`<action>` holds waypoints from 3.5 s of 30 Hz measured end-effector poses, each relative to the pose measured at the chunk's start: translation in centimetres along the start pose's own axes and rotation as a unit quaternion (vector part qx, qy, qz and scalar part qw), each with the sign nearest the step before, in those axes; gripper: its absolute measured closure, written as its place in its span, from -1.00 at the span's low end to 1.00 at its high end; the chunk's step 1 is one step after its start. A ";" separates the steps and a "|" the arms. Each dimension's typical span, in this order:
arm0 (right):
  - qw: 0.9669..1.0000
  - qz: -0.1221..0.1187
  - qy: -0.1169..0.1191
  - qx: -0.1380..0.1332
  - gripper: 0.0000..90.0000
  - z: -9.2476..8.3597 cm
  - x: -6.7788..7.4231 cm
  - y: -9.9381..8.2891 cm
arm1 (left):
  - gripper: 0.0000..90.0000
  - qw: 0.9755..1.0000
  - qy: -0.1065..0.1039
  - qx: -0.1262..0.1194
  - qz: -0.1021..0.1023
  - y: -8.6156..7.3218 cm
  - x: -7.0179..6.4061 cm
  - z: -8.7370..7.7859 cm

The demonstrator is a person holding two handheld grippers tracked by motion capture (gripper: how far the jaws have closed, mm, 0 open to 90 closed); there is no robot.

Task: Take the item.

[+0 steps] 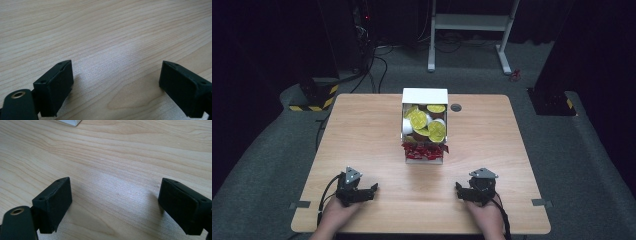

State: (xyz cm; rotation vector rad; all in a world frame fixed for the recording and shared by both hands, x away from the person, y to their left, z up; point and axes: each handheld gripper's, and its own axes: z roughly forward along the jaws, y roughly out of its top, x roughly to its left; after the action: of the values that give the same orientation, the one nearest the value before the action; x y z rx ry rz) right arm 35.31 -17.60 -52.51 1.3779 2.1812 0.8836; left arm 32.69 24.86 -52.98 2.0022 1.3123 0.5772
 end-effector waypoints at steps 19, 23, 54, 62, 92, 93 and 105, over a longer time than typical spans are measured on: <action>1.000 -0.010 0.001 -0.002 -0.69 -0.1 0.1 0.0 | -0.73 1.000 0.000 0.001 0.001 0.0 0.0 0.0; 1.000 -0.013 -0.003 -0.009 -0.68 -0.4 0.1 0.0 | -0.73 1.000 0.000 0.001 0.001 0.0 0.0 0.0; 0.998 -0.011 0.001 -0.057 -0.65 -2.4 -0.1 0.4 | -0.73 1.000 0.000 0.001 0.001 0.0 0.0 0.0; 0.998 -0.005 0.007 -0.068 -0.65 -2.5 0.0 0.5 | -0.73 1.000 0.000 0.001 0.001 0.0 0.0 0.0; 0.994 -0.028 0.040 -0.101 -0.57 -3.3 1.6 1.8 | -0.74 1.000 -0.002 0.004 0.003 0.1 0.0 0.0; 0.994 -0.028 0.040 -0.101 -0.57 -3.4 1.6 1.9 | -0.74 1.000 -0.002 0.004 0.002 0.1 0.0 0.0; 0.991 -0.042 0.044 -0.116 -0.52 -3.8 1.8 3.1 | -0.74 1.000 -0.002 0.004 0.002 0.1 0.0 0.0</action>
State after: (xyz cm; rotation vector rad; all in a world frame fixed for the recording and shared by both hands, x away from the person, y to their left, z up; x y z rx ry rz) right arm 34.13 -16.08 -47.67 1.1487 2.1047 1.1455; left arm 32.76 24.84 -52.96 2.0123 1.3094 0.5709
